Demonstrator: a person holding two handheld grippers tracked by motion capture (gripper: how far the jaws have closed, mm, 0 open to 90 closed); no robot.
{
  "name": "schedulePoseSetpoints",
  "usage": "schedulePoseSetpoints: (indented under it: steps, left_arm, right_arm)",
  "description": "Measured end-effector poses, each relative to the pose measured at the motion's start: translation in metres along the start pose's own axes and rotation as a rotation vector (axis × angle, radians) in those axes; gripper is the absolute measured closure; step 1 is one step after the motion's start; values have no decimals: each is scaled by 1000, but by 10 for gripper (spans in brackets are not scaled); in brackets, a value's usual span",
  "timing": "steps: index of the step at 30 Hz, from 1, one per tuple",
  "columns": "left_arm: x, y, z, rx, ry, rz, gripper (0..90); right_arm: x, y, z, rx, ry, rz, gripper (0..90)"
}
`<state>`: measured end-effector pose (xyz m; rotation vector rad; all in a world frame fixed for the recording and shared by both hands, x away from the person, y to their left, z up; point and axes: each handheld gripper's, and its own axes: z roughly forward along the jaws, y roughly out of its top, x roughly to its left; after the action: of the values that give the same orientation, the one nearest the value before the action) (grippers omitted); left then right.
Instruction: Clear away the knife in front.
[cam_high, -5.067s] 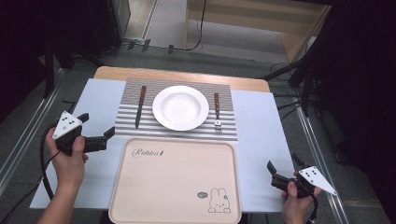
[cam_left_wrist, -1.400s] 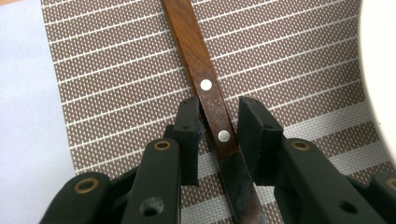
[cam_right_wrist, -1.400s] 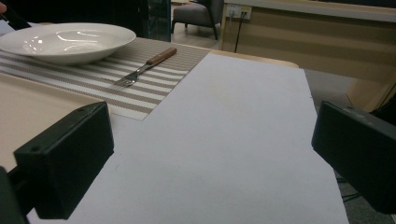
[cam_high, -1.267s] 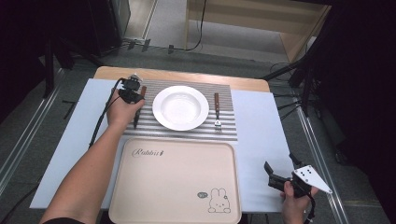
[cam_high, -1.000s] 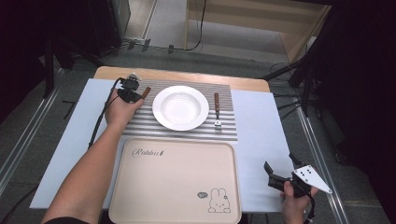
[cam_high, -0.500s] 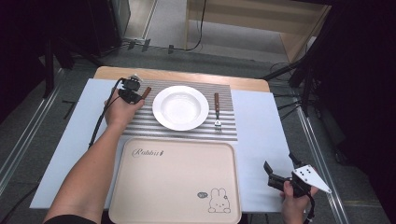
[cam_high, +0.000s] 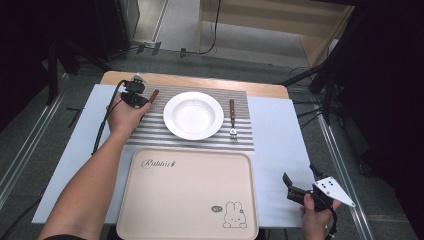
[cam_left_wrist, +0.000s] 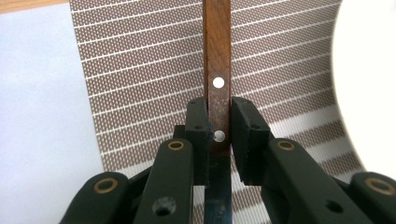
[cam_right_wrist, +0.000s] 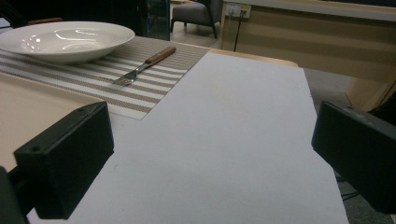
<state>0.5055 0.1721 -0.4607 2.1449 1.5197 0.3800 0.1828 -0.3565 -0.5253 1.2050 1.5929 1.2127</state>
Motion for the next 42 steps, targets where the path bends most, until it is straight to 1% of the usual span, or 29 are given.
schedulePoseSetpoints:
  steps: [4,6,8,11,13,14,19,20,22,23,25,27,29,33,34,36,37,39,41,42]
  left_arm:
    - [-3,-2,-11,-6,-22,18,758]
    - [-7,-5,-19,-19,-44,20,758]
    - [-8,-6,-21,-19,-42,22,758]
    - [-11,-11,-27,-19,-59,19,758]
    - [-13,-15,-32,-29,-49,36,758]
    - [-15,-18,-34,-39,-49,37,758]
    - [-20,-28,-45,-41,-84,47,758]
    - [-21,-31,-47,-46,-84,48,757]
    - [-23,-36,-48,-40,-81,58,757]
    - [-24,-38,-49,-43,-91,58,757]
    - [-26,-43,-52,-49,-91,57,757]
    - [-28,-50,-56,-61,-101,58,758]
    - [-29,-52,-58,-61,-98,65,758]
    - [-33,-60,-65,-88,-119,64,758]
    - [-35,-63,-67,-90,-120,73,758]
    - [-38,-66,-70,-96,-126,74,758]
    - [-40,-68,-71,-96,-128,81,758]
    - [-43,-72,-73,-103,-126,83,758]
    - [-45,-77,-76,-101,-134,89,758]
    - [-46,-79,-76,-109,-128,89,757]
  right_arm:
    - [0,0,0,0,0,0,0]
    - [0,0,0,-1,0,-1,0]
    - [0,0,0,-1,0,-1,0]
    - [0,0,0,-2,-1,1,0]
    - [0,0,0,-1,-2,8,0]
    - [0,0,0,-2,-1,7,0]
    - [0,0,0,-1,-2,5,0]
    - [0,0,0,0,-1,8,0]
    - [0,0,0,-1,-1,8,0]
    - [0,0,0,-1,-1,7,0]
    - [0,0,-1,-2,0,6,0]
    - [0,0,-1,-4,0,6,0]
    - [0,0,-1,-3,1,7,0]
    - [-1,0,0,-5,1,4,0]
    - [0,0,-1,-3,1,6,0]
    - [0,0,0,-4,1,4,0]
    - [0,0,0,-4,1,3,0]
    - [0,0,-1,-3,1,5,0]
    - [0,0,-1,-2,1,7,0]
    - [0,0,-1,-5,0,3,0]
